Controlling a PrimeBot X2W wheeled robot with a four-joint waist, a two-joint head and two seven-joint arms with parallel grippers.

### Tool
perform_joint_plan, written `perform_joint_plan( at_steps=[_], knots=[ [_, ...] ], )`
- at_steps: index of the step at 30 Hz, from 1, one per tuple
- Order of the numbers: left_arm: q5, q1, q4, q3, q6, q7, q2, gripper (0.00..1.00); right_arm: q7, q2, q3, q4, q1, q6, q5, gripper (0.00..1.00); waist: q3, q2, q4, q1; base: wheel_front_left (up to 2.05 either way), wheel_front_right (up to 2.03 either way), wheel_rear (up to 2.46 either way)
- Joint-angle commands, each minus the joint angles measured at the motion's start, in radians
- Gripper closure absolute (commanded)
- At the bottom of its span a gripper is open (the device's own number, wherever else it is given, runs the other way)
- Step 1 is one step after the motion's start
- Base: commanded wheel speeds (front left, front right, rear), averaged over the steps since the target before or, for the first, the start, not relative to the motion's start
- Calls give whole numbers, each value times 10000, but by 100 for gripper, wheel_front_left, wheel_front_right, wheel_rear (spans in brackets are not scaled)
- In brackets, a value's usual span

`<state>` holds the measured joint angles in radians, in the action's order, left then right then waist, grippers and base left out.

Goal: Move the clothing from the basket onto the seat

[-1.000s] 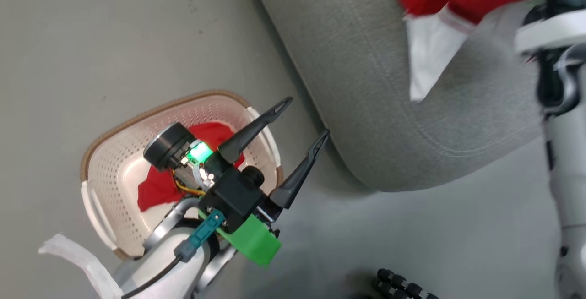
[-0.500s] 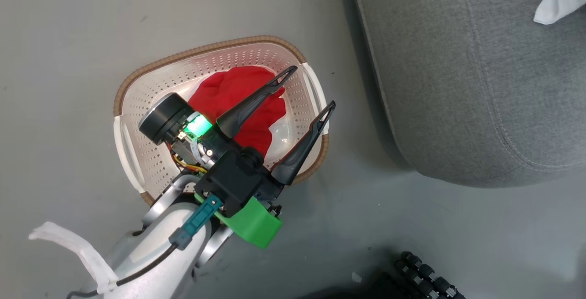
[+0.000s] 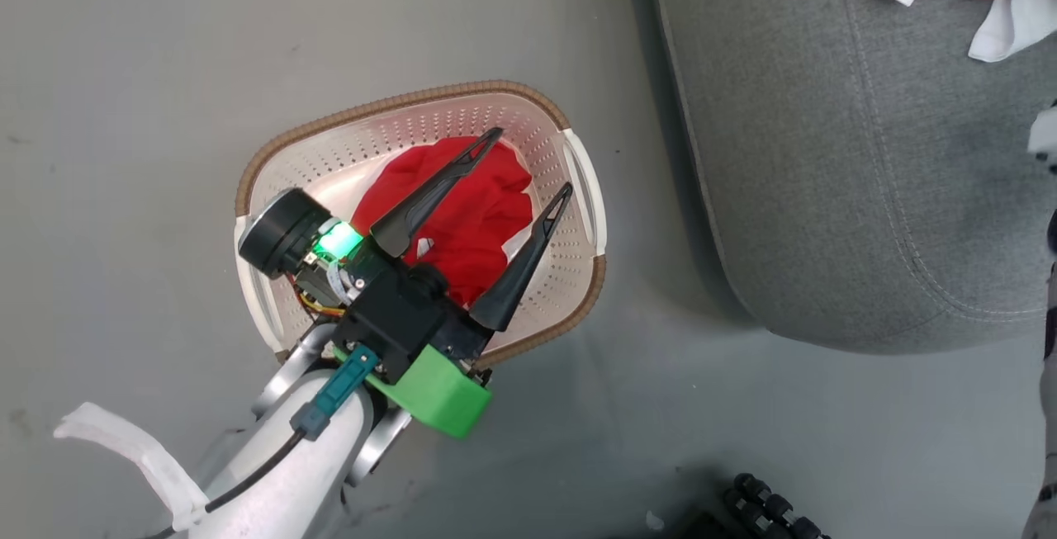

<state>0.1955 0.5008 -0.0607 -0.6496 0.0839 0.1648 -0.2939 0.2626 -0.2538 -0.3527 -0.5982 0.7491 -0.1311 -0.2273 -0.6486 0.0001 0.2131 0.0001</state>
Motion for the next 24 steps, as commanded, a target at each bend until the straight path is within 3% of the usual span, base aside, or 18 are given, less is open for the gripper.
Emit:
perform_joint_plan(
  at_steps=[1,12,24],
  knots=[
    [138,-193,75,57,-107,100,53,0,34,142,-9,235,-429,5,15,0,564,-1,97,-1,0,0,0],
    [844,-1263,637,964,-1053,692,-5,0,34,1364,754,2354,-2951,5,409,0,2305,-1,-70,-1,0,0,0],
    [1486,-2139,736,2445,-1931,1001,112,0,26,1931,2300,4198,-4706,5,759,0,3416,-1,-878,-1,0,0,0]
  ],
)
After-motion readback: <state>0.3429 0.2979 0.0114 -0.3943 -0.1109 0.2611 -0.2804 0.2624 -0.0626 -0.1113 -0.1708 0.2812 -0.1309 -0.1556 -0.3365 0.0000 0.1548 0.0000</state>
